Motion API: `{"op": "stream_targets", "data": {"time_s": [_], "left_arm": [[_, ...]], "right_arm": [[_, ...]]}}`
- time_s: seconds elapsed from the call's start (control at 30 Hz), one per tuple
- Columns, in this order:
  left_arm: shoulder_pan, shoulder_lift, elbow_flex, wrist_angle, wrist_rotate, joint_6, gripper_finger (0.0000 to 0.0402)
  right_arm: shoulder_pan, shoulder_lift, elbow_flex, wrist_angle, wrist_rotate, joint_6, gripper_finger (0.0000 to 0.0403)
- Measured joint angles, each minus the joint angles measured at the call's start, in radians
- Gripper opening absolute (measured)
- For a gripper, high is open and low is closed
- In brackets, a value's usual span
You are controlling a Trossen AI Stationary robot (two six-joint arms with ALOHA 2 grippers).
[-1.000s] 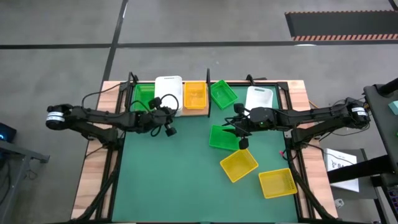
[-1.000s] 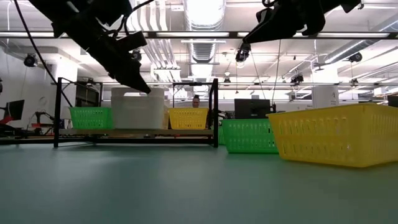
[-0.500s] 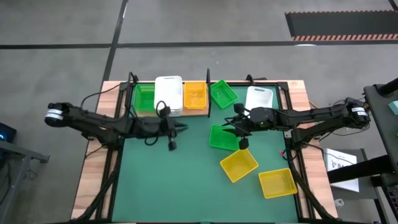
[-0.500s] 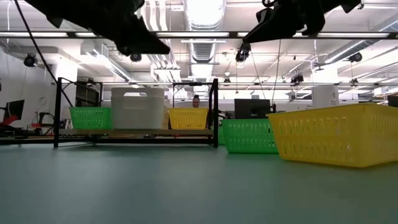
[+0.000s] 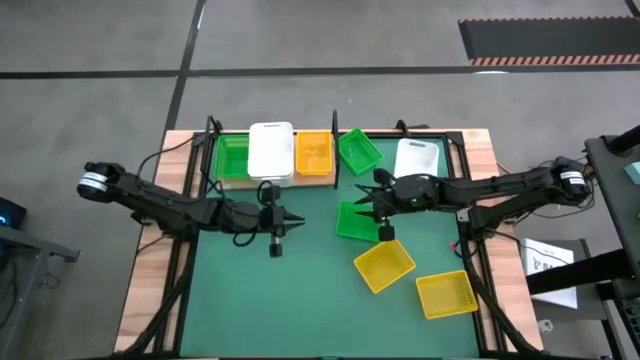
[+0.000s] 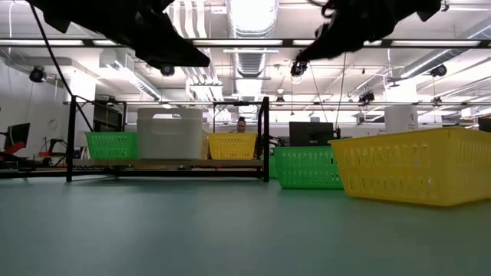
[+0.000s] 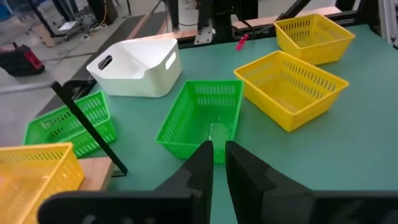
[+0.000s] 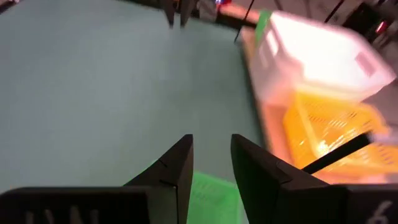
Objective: Stack baskets on shelf by color
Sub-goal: Stack the bottom green bin on top of the green bin on the shelf
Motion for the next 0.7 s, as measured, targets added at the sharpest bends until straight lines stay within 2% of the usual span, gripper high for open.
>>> {"op": "stream_targets", "data": {"time_s": [0.13, 0.33, 0.43, 0.53, 0.7], "left_arm": [[0.000, 0.000, 0.000, 0.000, -0.001, 0.050, 0.0026], [0.000, -0.002, 0.000, 0.000, -0.006, 0.083, 0.0026], [0.000, -0.019, 0.000, -0.002, -0.006, 0.123, 0.0026], [0.000, -0.054, 0.000, -0.009, -0.010, 0.171, 0.0026], [0.000, -0.144, 0.000, -0.022, -0.090, 0.234, 0.0026]], "right_arm": [[0.000, 0.079, 0.000, -0.001, 0.000, 0.066, 0.0100], [0.000, 0.157, 0.039, -0.072, 0.000, 0.064, 0.0104], [0.000, 0.174, 0.129, -0.272, 0.004, 0.018, 0.0111], [0.002, 0.208, 0.248, -0.570, 0.010, -0.072, 0.0124], [0.002, 0.296, 0.385, -0.918, 0.084, -0.205, 0.0144]]}}
